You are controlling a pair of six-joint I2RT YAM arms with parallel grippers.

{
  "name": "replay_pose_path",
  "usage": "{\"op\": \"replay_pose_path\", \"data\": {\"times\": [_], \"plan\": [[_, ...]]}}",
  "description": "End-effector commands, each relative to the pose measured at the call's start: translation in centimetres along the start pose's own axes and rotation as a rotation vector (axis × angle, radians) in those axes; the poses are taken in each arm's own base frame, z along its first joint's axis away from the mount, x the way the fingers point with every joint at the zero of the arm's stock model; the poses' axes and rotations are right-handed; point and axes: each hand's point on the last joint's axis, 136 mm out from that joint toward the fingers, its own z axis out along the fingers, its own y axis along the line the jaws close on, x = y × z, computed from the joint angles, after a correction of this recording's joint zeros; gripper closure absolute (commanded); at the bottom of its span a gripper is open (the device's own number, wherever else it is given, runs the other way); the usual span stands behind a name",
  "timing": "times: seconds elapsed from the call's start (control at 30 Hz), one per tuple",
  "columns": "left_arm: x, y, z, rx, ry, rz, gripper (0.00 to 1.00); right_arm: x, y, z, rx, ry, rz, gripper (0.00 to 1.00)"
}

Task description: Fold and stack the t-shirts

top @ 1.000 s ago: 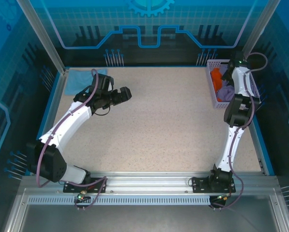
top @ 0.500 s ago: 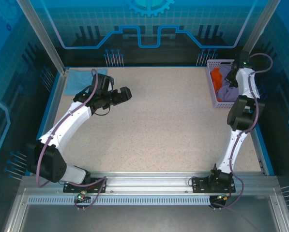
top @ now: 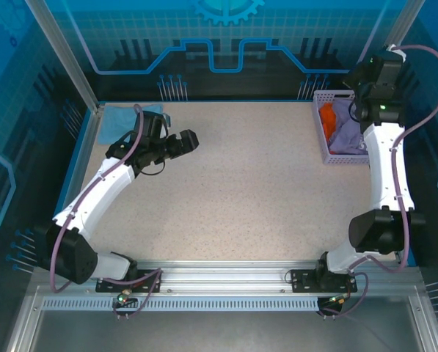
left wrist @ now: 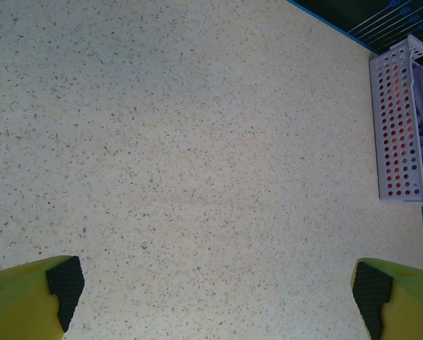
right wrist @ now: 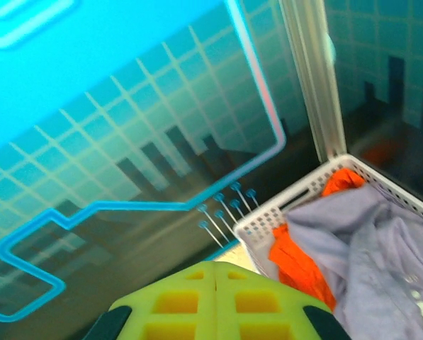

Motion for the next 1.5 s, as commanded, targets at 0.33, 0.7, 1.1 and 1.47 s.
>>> {"op": "replay_pose_path", "data": {"times": [0.33,0.7,1.1,1.47], "plan": [[0.1,-1.2,-1.1,0.062,-0.009,0.015,0.01,16.1,-14.0,9.2,0.389,0.556,0.068,0.06],[0.4,-1.3,-0.8,0.072,0.01,0.01,0.01,21.0,-16.8,15.0,0.49,0.674,0.044,0.04],[0.4,-1.4,-0.7,0.078,0.016,0.01,0.01,23.0,-19.5,14.8,0.594,0.7,0.074,0.08],[0.6,-1.5,-0.6,0.082,0.022,0.004,0.01,22.1,-18.6,14.7,0.51,0.62,0.129,0.81]]}}
